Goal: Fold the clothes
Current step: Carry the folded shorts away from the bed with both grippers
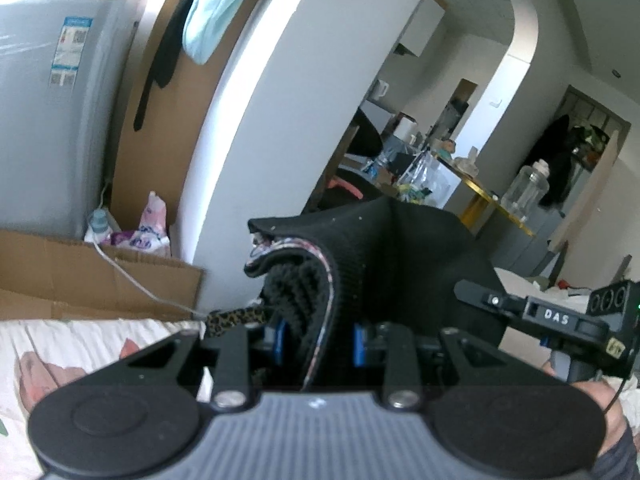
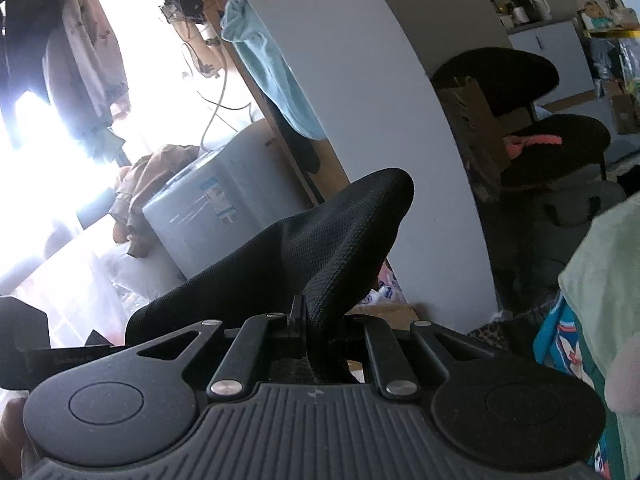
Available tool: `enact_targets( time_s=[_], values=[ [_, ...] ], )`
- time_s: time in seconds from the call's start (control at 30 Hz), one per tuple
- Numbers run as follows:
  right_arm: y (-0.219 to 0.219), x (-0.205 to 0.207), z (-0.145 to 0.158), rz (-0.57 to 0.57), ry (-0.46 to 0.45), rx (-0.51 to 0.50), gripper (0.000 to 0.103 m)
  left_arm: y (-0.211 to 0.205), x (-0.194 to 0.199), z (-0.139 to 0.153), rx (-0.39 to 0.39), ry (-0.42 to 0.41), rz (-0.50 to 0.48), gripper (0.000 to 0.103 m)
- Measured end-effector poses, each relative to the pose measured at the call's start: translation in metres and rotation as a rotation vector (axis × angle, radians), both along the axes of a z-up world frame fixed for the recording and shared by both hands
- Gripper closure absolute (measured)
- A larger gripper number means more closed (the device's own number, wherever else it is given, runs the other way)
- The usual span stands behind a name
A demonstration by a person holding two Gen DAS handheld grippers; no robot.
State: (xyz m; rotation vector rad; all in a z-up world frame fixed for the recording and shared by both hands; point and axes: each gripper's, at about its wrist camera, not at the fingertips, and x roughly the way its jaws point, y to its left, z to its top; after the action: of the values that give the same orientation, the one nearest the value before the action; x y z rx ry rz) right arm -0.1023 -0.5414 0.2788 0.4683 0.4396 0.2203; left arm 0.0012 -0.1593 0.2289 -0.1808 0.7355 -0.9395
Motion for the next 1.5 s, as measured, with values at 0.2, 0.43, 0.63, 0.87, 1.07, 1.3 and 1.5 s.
enact_targets(
  time_s=[0.2,0.43,0.63,0.87,1.07,1.3,1.5],
  values=[
    [0.002,-0.002,-0.015,-0.009,0.017,-0.035,0.095,-0.001,-0.005,-0.012,0.006,0.004,-0.004,0.071],
    [-0.006,0.004,-0.040,-0.032,0.057,-0.075,0.095,-0.022,-0.004,-0.039,0.048,0.009,-0.019,0.070],
    [-0.023,0.016,-0.060,-0.058,0.067,-0.093,0.095,-0.045,0.010,-0.066,0.048,0.034,-0.034,0.070],
    [-0.035,0.032,-0.092,-0.116,0.056,-0.116,0.095,-0.078,0.023,-0.098,0.066,0.000,-0.079,0.070],
    [-0.044,0.054,-0.137,-0.131,0.078,-0.168,0.095,-0.104,0.033,-0.139,0.085,-0.018,-0.099,0.070],
    [-0.059,0.081,-0.198,-0.167,0.115,-0.223,0.095,-0.132,0.041,-0.208,0.091,-0.010,-0.120,0.070],
    [-0.083,0.101,-0.255,-0.232,0.143,-0.198,0.095,-0.151,0.051,-0.267,0.058,0.052,-0.107,0.070]
  ],
)
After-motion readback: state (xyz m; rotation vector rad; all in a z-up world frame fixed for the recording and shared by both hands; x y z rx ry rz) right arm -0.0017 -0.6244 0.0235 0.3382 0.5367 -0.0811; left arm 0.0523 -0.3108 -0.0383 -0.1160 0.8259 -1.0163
